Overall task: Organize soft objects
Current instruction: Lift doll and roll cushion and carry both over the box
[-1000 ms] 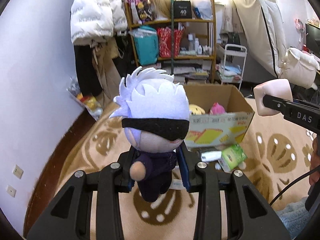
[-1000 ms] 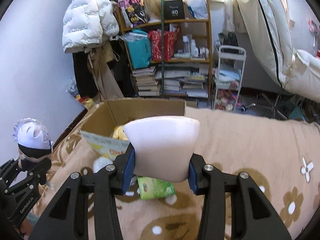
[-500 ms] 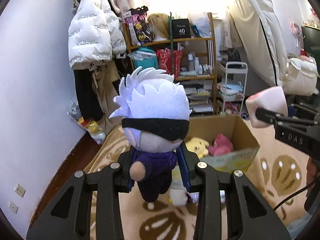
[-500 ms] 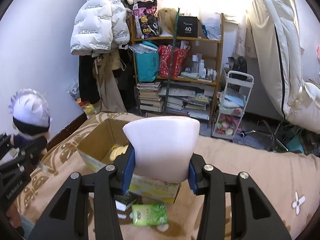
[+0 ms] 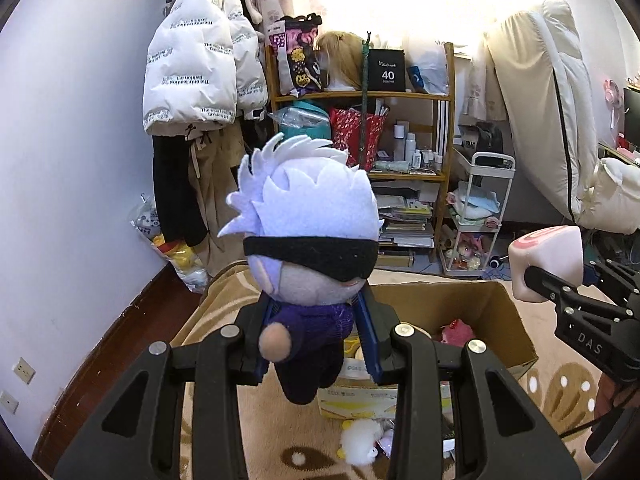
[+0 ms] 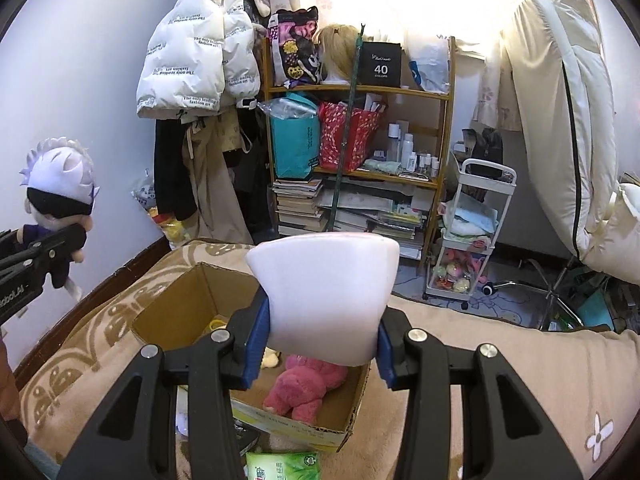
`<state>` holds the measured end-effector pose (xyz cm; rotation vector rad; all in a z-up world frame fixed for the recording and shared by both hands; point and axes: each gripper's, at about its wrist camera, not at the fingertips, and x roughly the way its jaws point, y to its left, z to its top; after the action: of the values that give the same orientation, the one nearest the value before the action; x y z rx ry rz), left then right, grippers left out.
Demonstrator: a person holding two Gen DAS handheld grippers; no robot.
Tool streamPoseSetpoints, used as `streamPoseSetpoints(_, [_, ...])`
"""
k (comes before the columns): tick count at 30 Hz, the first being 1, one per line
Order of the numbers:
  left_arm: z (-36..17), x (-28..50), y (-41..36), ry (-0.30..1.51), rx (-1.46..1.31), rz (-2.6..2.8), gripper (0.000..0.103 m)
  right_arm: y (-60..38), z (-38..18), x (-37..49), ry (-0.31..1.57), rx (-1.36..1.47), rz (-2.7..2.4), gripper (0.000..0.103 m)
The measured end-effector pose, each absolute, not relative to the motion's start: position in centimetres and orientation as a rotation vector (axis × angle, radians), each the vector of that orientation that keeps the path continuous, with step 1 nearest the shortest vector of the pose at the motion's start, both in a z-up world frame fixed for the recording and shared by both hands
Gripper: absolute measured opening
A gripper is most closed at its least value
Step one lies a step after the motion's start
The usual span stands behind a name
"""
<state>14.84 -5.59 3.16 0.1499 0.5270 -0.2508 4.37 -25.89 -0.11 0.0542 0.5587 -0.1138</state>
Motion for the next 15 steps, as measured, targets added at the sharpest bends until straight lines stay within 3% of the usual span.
streamPoseSetpoints(15, [-1.2,18.0,-7.1,0.596,0.136,-0.306,0.036,-26.2,-2.9,5.9,0.588,0.083,-0.089,0.051])
